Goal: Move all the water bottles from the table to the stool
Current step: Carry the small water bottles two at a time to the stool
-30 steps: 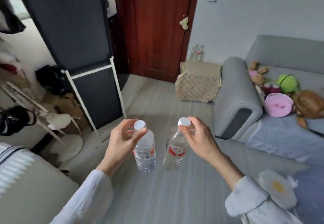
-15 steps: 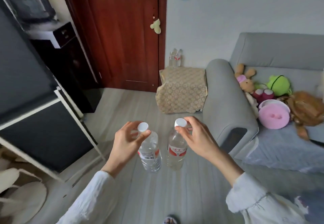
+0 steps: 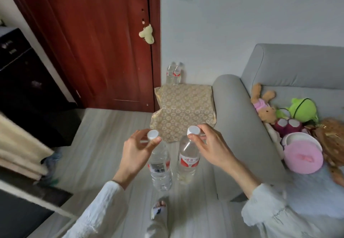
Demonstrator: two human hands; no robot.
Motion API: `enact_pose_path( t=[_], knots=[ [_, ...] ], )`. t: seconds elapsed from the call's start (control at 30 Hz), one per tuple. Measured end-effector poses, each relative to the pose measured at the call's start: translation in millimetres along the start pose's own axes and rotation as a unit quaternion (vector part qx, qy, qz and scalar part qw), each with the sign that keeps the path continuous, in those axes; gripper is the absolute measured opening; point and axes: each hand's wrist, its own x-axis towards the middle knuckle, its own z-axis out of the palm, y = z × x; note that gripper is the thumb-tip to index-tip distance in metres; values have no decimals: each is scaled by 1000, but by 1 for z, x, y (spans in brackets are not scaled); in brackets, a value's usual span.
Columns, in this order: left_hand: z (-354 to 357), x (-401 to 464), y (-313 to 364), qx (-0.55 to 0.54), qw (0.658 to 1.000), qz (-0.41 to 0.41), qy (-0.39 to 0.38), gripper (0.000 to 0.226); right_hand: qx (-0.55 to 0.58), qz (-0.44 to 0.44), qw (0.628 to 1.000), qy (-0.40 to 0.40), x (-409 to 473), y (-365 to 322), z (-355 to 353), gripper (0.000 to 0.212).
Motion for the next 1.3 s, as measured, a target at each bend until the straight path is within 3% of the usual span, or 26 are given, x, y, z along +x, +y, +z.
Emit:
enact_pose_path(
  t=[0.4, 0.57, 1.03, 1.3],
  knots=[
    [72, 268, 14, 23, 998, 28, -49, 25, 3, 61, 998, 22, 234, 76, -35, 29],
    [122, 352, 6, 36, 998, 18, -58, 26, -25, 61, 998, -2, 324, 133, -48, 32],
    [246, 567, -10, 93, 994, -64, 15, 27, -173, 21, 976, -129, 569, 275, -89, 38],
    [310, 688, -63, 131, 983, -101, -83, 28, -196, 97, 962, -161, 665, 356, -56, 41]
  ],
)
